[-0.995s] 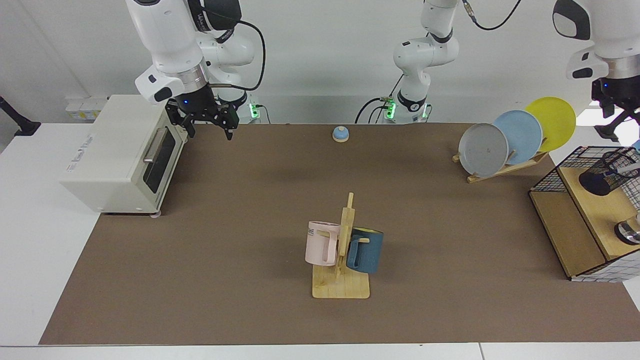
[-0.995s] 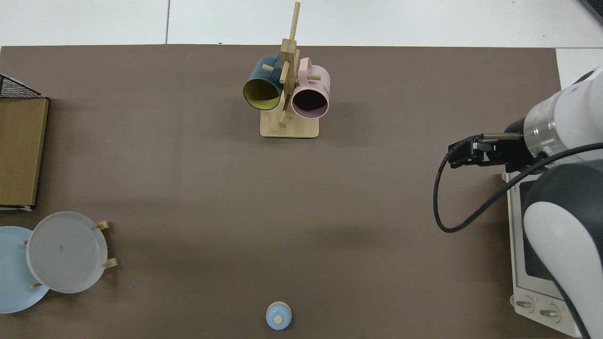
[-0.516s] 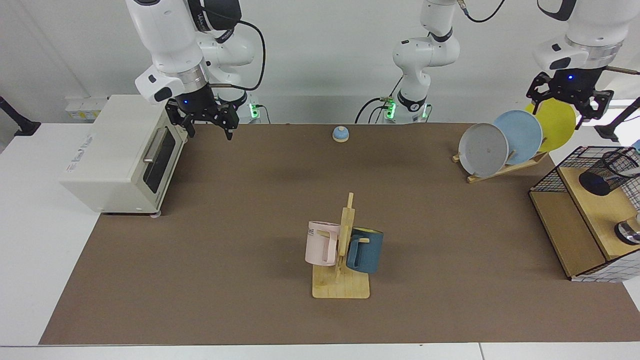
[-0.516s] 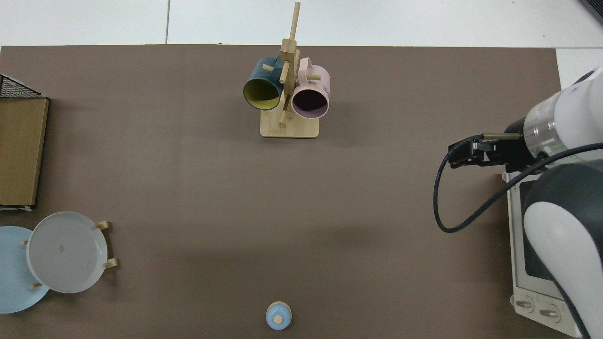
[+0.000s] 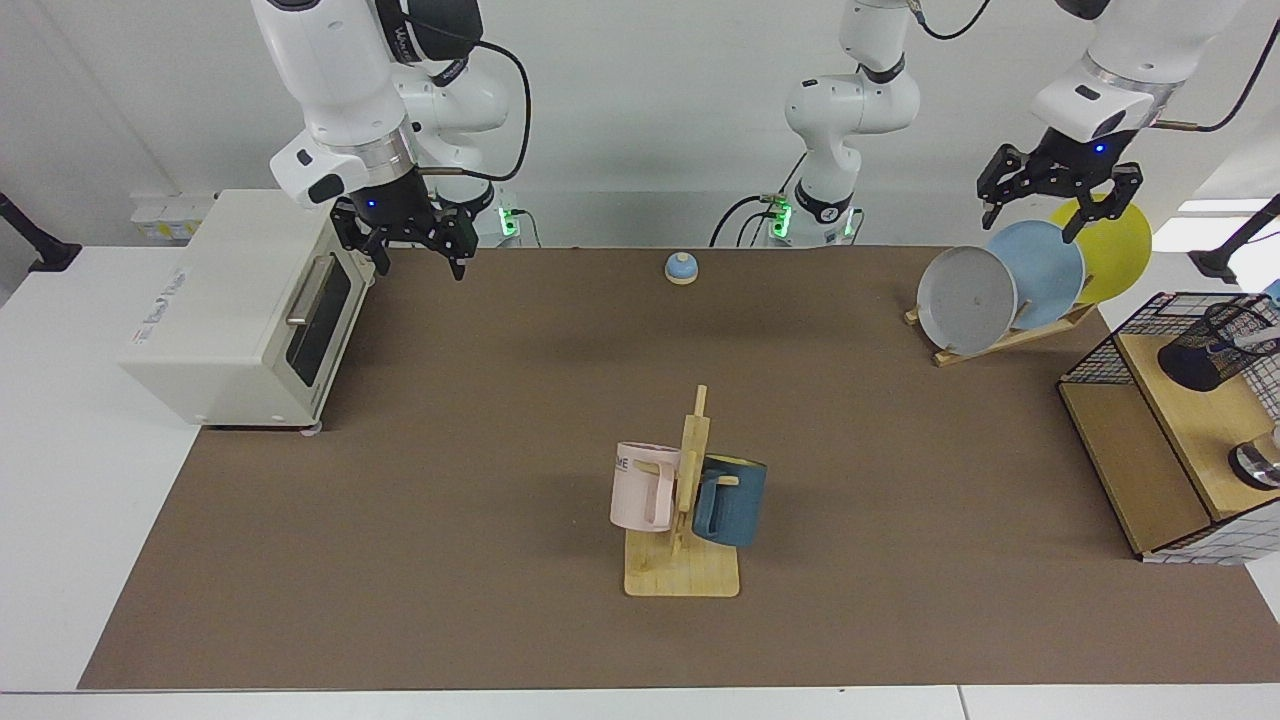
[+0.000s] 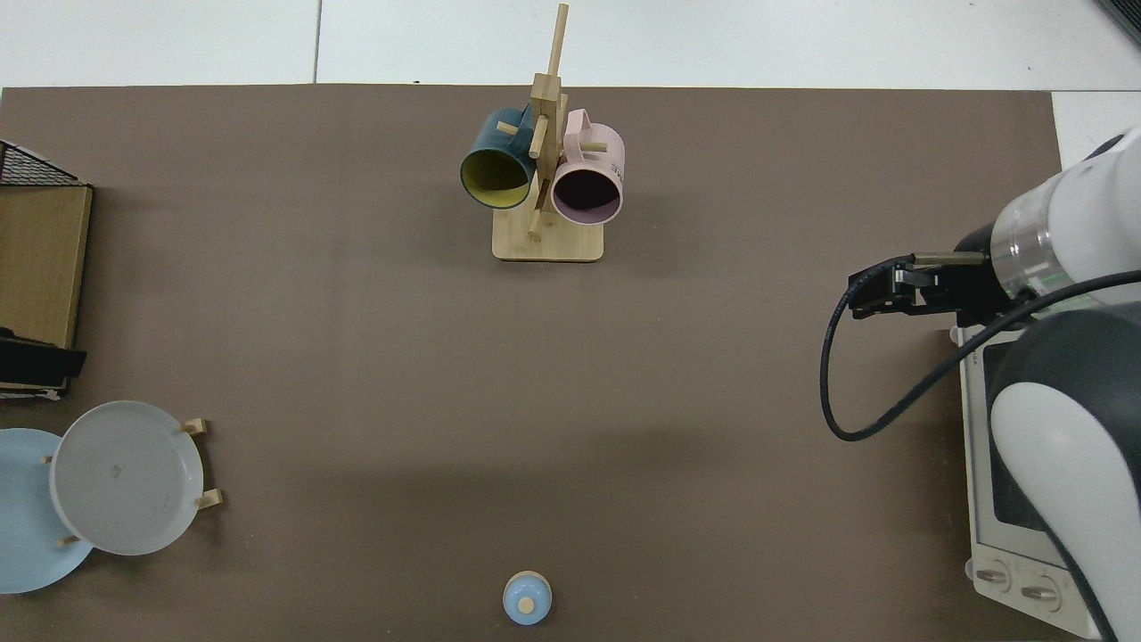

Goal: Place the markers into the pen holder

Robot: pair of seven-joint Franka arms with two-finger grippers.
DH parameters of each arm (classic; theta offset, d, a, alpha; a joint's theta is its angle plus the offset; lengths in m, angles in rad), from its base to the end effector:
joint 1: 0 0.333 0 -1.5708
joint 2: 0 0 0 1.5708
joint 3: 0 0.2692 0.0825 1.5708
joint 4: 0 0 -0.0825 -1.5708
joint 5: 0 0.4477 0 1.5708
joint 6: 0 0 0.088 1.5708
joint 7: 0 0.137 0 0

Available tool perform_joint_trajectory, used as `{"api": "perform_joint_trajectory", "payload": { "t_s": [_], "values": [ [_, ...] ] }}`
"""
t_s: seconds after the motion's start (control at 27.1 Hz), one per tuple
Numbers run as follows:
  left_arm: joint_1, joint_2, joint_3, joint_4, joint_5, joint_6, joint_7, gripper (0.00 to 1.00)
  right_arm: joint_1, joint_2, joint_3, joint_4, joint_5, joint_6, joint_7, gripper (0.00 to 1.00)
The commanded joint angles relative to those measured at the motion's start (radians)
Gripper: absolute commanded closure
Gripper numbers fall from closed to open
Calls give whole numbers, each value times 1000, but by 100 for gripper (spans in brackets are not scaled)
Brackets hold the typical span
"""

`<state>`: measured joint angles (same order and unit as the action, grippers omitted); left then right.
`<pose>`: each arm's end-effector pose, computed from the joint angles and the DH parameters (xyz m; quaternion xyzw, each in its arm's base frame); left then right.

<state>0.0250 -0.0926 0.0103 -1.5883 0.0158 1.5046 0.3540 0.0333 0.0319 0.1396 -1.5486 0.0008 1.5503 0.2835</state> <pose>0.5863 0.0232 0.5883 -0.9874 0.1581 -0.0029 0.0081 0.6141 0.1064 0.5382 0.9984 -0.0553 -0.0152 0.0008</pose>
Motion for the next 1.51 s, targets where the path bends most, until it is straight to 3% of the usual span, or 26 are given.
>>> {"api": "perform_joint_trajectory", "payload": {
  "t_s": [0.0, 0.26, 0.63, 1.11, 1.47],
  "values": [
    [3, 13, 10, 36, -23, -55, -40, 1, -16, -24, 9, -34, 19, 28, 9, 0],
    [-13, 117, -3, 200, -23, -144, -53, 1, -16, -24, 9, -34, 19, 28, 9, 0],
    [-48, 128, 11, 211, -23, -150, -81, 0, -16, -24, 9, -34, 19, 28, 9, 0],
    [-45, 109, 14, 197, -23, -84, -86, 0, -16, -24, 9, -34, 19, 28, 9, 0],
    [-51, 157, 14, 212, -63, -67, -190, 1, -16, -24, 9, -34, 19, 28, 8, 0]
  ]
}}
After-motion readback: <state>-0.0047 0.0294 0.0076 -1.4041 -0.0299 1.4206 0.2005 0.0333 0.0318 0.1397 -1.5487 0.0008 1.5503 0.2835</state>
